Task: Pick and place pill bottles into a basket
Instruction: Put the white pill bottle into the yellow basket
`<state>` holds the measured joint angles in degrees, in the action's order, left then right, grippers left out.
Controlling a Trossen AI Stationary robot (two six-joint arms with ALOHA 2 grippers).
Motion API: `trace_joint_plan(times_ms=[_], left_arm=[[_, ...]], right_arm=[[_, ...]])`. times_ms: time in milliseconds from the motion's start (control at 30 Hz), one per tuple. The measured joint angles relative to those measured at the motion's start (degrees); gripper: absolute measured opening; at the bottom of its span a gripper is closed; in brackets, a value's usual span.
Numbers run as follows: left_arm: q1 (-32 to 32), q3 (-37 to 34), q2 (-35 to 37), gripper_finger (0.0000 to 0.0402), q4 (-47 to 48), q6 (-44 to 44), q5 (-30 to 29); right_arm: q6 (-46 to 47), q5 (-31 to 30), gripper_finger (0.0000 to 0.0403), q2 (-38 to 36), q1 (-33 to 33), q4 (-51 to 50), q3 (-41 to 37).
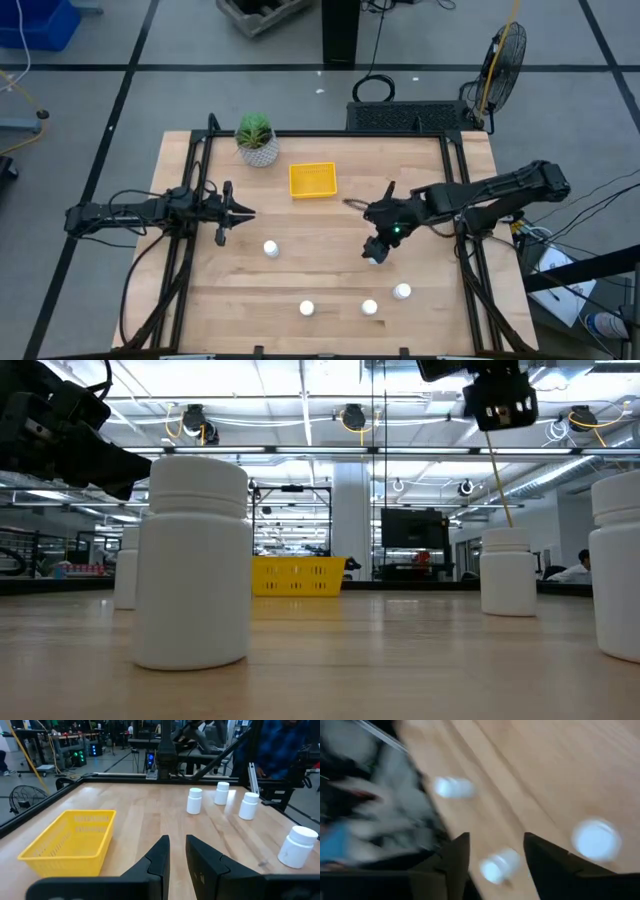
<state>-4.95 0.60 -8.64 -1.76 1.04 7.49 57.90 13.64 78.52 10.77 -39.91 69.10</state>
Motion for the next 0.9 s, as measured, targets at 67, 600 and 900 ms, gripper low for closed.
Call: trace_joint_plan(times_ms=[67, 600, 900], left_arm=[[0.0, 0.0, 0.0, 0.0065, 0.0, -0.8, -0.01], [0.0, 0.0, 0.0, 0.0065, 0.04, -1.78, -0.09], [0.0, 0.0, 0.0, 0.0065, 0.07, -2.26, -0.09]], right_arm=[[-3.06, -1.39, 0.02, 2.3, 0.26, -6.46, 1.97], [-9.19, -6.12, 0.0257, 10.39, 0.22, -13.11, 2.64], [-9.0, -5.64, 0.0291, 12.4, 0.22, -13.18, 2.62]])
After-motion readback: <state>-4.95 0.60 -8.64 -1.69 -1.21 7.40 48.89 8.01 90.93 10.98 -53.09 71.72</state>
